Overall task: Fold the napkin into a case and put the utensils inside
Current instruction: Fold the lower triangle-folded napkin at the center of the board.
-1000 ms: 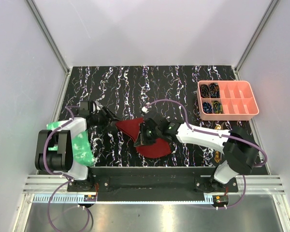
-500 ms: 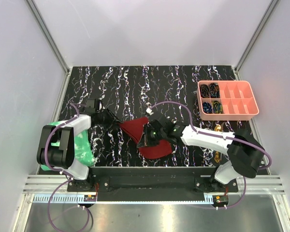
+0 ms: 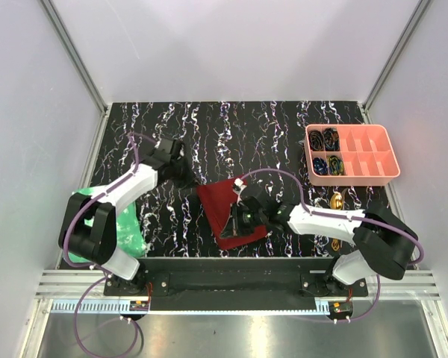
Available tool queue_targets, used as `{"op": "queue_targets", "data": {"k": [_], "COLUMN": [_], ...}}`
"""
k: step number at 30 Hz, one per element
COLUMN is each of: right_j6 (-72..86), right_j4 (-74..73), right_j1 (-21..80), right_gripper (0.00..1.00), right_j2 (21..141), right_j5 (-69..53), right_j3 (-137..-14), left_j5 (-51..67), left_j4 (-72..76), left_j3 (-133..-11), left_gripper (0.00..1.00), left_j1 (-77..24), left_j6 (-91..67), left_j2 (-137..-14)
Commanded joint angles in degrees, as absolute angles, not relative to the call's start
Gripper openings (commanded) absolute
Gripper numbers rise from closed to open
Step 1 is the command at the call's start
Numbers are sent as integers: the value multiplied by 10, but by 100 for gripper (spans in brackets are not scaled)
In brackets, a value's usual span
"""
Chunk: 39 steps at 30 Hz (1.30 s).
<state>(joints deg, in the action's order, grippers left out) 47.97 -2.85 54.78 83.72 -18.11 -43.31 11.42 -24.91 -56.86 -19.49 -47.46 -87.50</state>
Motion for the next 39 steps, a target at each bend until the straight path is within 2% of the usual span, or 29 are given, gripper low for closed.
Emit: {"op": "queue_targets", "data": {"k": [1, 6, 19, 29, 39], "right_j6": [495, 511, 516, 512, 517], "right_j4": [-9, -6, -16, -40, -75], "right_j1": [548, 548, 520, 514, 512], "right_gripper": [0, 0, 0, 0, 6], "right_j2": [817, 809, 821, 824, 819], "right_j5": [-229, -217, -192, -181, -153], "right_j3": [-382, -353, -306, -307, -316], "left_j5": [-14, -34, -34, -32, -6], "left_j4": [-275, -288, -289, -284, -247], "left_j3": [-650, -704, -787, -808, -806], "left_gripper": [7, 7, 7, 9, 12], "left_j1": [-236, -279, -310, -318, -319], "left_j6": [-446, -457, -474, -478, -486], "left_j2": [-895, -958, -1054, -1089, -1117]}}
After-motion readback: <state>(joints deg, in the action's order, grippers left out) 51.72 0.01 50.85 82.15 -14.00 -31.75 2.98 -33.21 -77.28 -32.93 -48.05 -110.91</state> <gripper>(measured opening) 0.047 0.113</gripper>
